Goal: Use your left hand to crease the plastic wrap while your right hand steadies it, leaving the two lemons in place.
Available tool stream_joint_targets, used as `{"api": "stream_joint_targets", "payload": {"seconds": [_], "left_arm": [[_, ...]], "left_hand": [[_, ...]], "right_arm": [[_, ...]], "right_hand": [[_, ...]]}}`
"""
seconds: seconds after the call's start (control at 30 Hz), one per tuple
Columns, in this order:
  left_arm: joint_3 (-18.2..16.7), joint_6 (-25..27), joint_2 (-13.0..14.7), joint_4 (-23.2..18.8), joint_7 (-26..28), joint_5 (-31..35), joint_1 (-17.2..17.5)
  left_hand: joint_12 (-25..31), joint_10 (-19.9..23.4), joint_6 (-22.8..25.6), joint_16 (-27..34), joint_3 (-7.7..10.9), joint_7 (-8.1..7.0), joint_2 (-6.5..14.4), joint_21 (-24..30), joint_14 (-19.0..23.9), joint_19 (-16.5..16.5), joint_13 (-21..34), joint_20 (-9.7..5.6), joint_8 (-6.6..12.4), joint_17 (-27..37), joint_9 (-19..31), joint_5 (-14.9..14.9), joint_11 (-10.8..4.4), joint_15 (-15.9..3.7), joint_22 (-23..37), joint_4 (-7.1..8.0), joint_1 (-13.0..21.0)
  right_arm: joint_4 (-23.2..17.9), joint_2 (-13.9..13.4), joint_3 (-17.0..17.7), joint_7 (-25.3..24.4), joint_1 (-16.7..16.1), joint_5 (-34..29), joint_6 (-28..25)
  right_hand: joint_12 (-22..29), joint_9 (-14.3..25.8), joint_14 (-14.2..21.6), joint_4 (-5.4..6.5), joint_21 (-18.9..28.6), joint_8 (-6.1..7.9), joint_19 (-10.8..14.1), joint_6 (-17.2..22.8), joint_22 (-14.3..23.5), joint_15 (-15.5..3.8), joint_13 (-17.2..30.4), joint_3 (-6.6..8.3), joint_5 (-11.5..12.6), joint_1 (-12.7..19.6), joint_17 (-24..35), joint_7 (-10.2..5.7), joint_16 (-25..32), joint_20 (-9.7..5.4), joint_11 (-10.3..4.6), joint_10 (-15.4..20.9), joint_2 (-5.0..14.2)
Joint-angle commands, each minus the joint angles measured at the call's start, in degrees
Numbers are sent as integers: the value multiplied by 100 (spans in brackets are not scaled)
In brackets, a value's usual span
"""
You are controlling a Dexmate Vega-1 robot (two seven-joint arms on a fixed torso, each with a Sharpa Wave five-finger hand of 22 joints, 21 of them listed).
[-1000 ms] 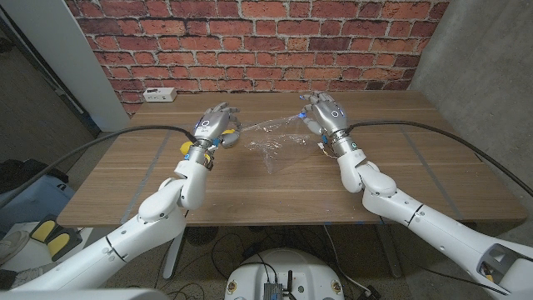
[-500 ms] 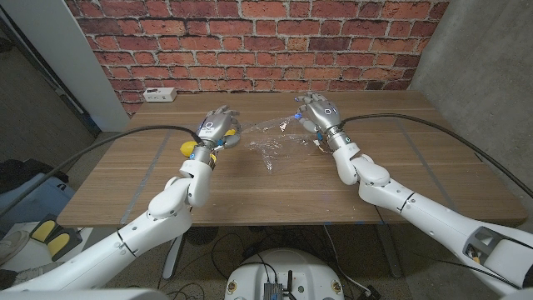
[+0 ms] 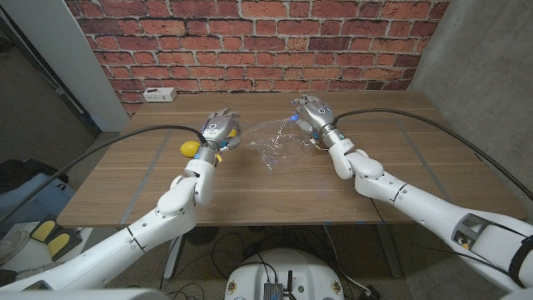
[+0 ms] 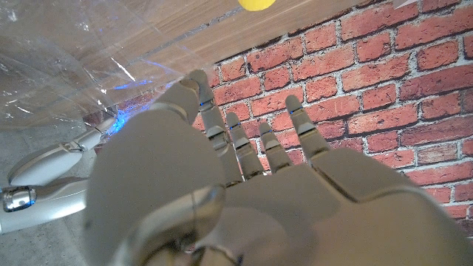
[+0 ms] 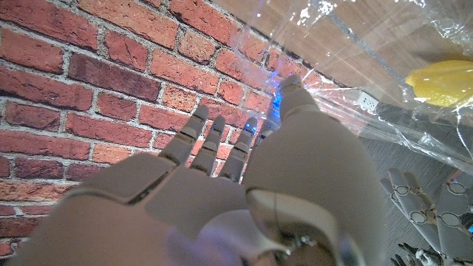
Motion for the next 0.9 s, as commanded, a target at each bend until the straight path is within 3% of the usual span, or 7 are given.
{"api": "stream_joint_targets", "payload": {"seconds": [0.03,0.07,0.23,0.4,0.67,0.77,0.9], "left_arm": [[273,278,-63,196,-163,286,-220],[288,302,-68,204,-168,310,-229],[324,386,-88,218,-144,372,-232],[401,572,-120,239,-97,579,-240],[613,1035,-196,330,-113,1150,-276],[717,1218,-178,353,-270,1436,-327],[819,1368,-161,401,-343,1816,-364]], "left_hand": [[6,-51,126,25,-40,80,22,25,14,24,12,21,-104,15,931,-53,13,-69,7,-3,-40],[-4,-82,78,26,-46,49,28,26,13,23,13,26,-131,16,918,-60,16,-57,7,-7,-38],[-23,-180,-234,26,-85,-72,56,22,6,-7,20,40,-299,14,840,-105,10,-26,6,-39,-13],[-29,-232,-378,29,-103,-132,109,21,3,-21,26,35,-376,18,801,-128,13,-8,6,-35,-1],[-23,-299,-697,42,-164,-329,191,20,31,-47,34,-33,-524,19,722,-226,-20,4,5,-35,19],[-24,-361,-1002,44,-356,-445,118,22,38,-40,41,-54,-634,24,656,-436,-67,3,-3,45,-166],[-16,-433,-1282,39,-847,-577,-254,0,12,-29,39,-63,-677,39,504,-636,-91,16,-23,213,-714]], "right_arm": [[295,117,-246,291,316,14,-81],[305,127,-255,310,329,24,-96],[246,139,-304,541,384,17,-276],[222,153,-361,702,443,-29,-434],[163,229,-435,733,465,-280,-1006],[68,190,-495,898,515,-436,-1222],[-62,115,-542,1114,584,-579,-1366]], "right_hand": [[-38,2,-27,2,-9,-158,-10,-352,6,-747,20,1,-13,-38,-18,-79,-6,32,14,-96,-6],[-44,3,-43,8,-12,-180,-14,-398,6,-734,21,1,-13,-45,-19,-89,-13,32,12,-116,1],[-101,-35,-116,43,-41,-756,-73,-1480,7,-637,29,-63,-21,-174,-49,-323,-66,103,63,-427,-60],[-138,-42,-229,124,-65,-1002,-143,-1966,7,-578,32,-187,-1,-402,-72,-377,-137,147,89,-687,-161],[-113,-38,-330,326,-112,-1068,-348,-2258,19,-742,59,-536,109,-893,-82,-523,-226,-162,-94,-881,-422],[-124,-41,-419,328,-104,-1098,-409,-2458,28,-768,77,-754,281,-994,-86,-538,-308,-250,-106,-1027,-694],[-123,-38,-510,376,-85,-1094,-452,-2699,36,-709,98,-1090,596,-1188,-58,-529,-376,-214,-75,-1185,-1033]]}}
